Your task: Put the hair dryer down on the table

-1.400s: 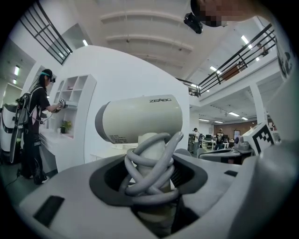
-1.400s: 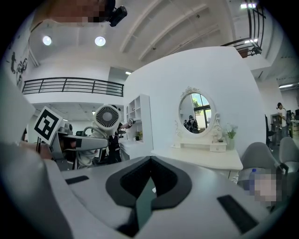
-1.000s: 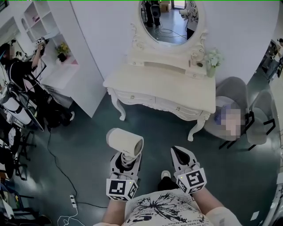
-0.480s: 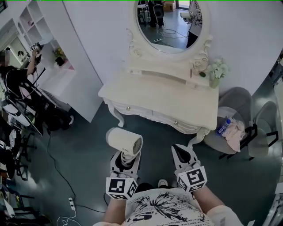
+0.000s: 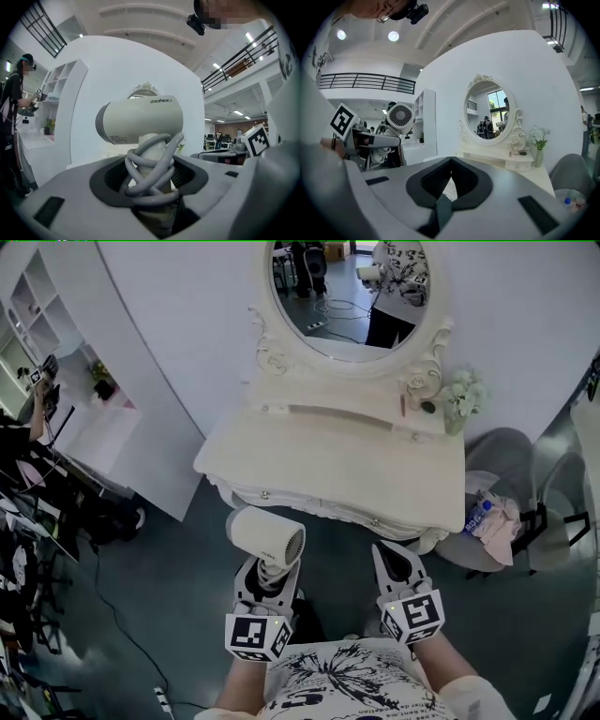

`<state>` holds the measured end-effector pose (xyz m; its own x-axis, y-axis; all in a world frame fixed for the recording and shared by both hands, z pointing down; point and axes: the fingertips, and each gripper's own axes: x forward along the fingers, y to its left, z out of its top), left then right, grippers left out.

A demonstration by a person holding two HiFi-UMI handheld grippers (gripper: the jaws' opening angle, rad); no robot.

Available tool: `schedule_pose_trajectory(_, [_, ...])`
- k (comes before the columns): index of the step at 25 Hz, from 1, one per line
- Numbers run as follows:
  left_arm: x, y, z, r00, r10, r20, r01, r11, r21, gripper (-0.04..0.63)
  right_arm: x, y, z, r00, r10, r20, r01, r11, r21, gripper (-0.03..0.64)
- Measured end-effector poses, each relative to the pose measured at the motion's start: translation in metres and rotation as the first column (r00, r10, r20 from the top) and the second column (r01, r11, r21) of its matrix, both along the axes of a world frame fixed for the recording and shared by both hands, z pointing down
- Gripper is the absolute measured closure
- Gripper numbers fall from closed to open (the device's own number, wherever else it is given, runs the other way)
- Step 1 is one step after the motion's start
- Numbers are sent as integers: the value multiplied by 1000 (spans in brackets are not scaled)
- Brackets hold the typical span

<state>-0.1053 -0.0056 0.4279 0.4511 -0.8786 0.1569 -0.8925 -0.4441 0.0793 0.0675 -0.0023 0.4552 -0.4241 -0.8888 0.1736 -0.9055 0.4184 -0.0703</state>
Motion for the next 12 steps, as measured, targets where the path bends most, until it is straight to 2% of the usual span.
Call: schedule_pose_trajectory(12, [-87,-148,-5,992,128,2,-128,991,-27,350,-88,-121,-7,992,129,-9,-130,991,-25,600])
